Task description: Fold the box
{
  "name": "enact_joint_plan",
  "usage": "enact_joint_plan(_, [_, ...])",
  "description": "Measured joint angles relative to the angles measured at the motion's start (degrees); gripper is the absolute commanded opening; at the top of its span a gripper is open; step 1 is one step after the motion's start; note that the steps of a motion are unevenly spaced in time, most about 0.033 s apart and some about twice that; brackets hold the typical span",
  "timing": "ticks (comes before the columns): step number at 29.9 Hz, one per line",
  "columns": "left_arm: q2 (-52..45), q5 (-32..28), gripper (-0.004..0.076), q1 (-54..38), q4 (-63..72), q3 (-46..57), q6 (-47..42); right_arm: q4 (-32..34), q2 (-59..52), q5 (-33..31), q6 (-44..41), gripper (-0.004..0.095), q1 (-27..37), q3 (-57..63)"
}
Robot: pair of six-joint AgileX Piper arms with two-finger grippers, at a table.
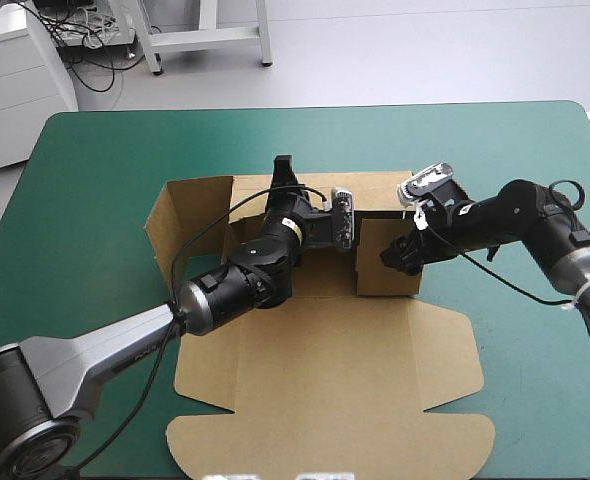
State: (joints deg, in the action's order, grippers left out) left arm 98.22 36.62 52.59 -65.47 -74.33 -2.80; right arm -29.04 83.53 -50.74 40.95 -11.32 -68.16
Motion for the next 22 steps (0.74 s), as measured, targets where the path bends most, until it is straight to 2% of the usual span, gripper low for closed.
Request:
enact_joint_plan(5, [0.0,-0.1,-0.0032,0.0,0.3,0.0,0.0,0.4,0.0,1.3,0.9,0.0773,-0.1,0.0])
enact_joint_plan(10, [0.0,-0.3,-0.0032,0.0,0.6,0.0,0.0,0.4,0.0,1.4,1.5,0.0675,-0.1,0.0])
enact_joint_plan(16, [0.0,-0.4,-0.0032,0.1,0.6,0.0,0.0,1.7,0.0,2.4,3.6,0.063,-2.3,0.0])
enact_joint_plan(19, [0.0,-0.1,-0.0032,0.2,0.6,0.0,0.0,5.8,0.0,4.1,1.7,0.0513,-4.0,0.0])
enact_joint_plan(22, [0.0,0.4,-0.0032,0.5,0.6,0.0,0.0,9.6,0.0,5.1,-1.2,0.0313,-4.8,0.0])
